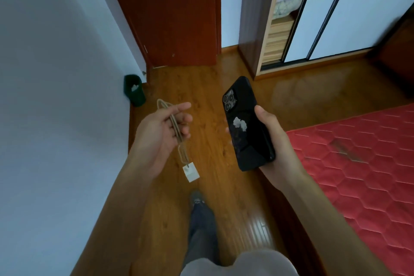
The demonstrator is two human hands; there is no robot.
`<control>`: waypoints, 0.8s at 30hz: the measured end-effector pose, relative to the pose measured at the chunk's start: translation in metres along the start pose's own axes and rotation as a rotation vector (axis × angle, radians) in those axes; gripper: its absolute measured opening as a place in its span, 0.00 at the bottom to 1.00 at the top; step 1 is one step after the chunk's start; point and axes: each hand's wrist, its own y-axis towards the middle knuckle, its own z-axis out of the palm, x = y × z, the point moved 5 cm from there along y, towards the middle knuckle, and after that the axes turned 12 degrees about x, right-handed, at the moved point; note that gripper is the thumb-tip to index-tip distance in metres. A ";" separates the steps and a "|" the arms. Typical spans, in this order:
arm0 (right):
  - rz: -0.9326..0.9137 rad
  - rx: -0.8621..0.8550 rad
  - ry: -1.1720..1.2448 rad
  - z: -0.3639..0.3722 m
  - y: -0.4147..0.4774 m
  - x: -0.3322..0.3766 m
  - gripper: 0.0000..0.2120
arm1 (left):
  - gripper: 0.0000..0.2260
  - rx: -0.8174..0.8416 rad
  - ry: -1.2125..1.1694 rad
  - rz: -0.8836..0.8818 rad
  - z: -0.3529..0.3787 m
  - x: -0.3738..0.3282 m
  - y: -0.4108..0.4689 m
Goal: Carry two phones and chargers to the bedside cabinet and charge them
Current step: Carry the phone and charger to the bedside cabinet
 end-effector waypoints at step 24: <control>-0.104 -0.389 -0.043 -0.141 0.362 0.134 0.27 | 0.14 0.244 0.106 -0.196 -0.014 -0.084 0.479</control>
